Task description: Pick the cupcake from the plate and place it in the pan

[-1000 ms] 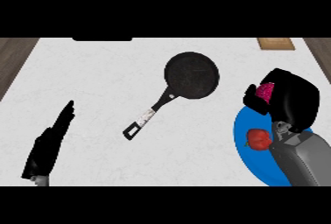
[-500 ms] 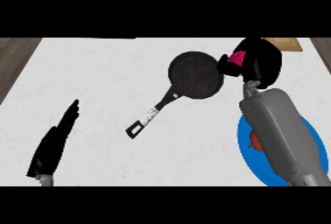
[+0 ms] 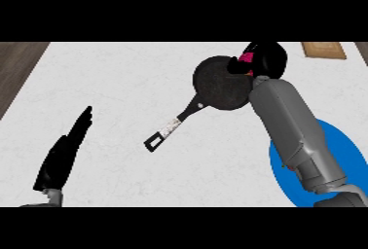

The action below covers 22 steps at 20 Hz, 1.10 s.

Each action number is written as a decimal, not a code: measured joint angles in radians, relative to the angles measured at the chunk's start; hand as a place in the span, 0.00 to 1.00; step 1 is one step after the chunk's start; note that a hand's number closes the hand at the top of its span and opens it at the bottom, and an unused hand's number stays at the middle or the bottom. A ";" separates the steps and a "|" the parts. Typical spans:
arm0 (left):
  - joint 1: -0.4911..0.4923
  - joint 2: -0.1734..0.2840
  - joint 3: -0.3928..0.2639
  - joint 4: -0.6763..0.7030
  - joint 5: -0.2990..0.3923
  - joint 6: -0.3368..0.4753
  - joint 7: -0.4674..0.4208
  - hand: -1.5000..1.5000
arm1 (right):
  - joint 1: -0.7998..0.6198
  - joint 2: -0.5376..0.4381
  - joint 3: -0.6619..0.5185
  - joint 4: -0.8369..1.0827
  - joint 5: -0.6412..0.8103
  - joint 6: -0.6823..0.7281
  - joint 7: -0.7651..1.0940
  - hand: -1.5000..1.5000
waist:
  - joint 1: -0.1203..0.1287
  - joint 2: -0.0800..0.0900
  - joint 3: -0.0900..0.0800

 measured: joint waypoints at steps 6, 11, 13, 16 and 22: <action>-0.010 -0.006 -0.016 -0.003 -0.008 -0.007 -0.004 0.50 | -0.062 0.022 -0.061 0.206 -0.050 0.013 -0.089 1.00 | 0.026 0.013 0.001; -0.021 -0.008 -0.016 -0.003 -0.009 -0.008 0.000 0.50 | -0.066 0.062 -0.208 0.256 -0.202 -0.016 -0.138 0.00 | 0.032 0.019 0.003; -0.026 -0.010 -0.013 0.003 -0.008 -0.006 -0.001 0.50 | -0.062 0.073 -0.256 0.260 -0.252 -0.042 -0.191 0.00 | 0.031 0.020 0.003; -0.025 -0.009 -0.013 0.006 -0.014 -0.004 -0.008 0.50 | -0.073 0.076 -0.311 0.251 -0.304 -0.103 -0.274 0.00 | 0.032 0.020 0.003; -0.015 -0.017 -0.019 0.008 -0.023 0.004 -0.017 0.50 | -0.068 0.080 -0.397 0.223 -0.368 -0.297 -0.442 0.00 | 0.029 0.017 0.003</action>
